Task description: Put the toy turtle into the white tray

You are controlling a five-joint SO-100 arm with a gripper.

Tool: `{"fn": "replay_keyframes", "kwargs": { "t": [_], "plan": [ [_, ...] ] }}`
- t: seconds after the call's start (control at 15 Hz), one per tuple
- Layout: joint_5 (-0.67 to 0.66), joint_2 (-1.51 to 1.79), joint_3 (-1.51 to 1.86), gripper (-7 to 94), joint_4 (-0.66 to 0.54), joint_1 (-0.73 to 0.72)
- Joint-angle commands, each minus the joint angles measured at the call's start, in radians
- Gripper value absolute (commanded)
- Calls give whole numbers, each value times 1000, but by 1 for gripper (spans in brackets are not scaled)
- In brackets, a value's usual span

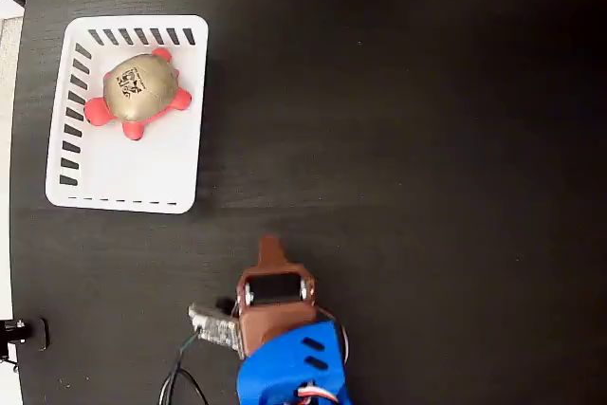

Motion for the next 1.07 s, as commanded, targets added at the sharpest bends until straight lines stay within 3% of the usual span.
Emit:
{"fn": "replay_keyframes", "kwargs": {
  "t": [0.0,0.2,1.0],
  "plan": [
    [17,81,-5,-1,87,14],
    [12,104,-9,-1,181,18],
    [9,135,-8,0,187,15]
  ]
}}
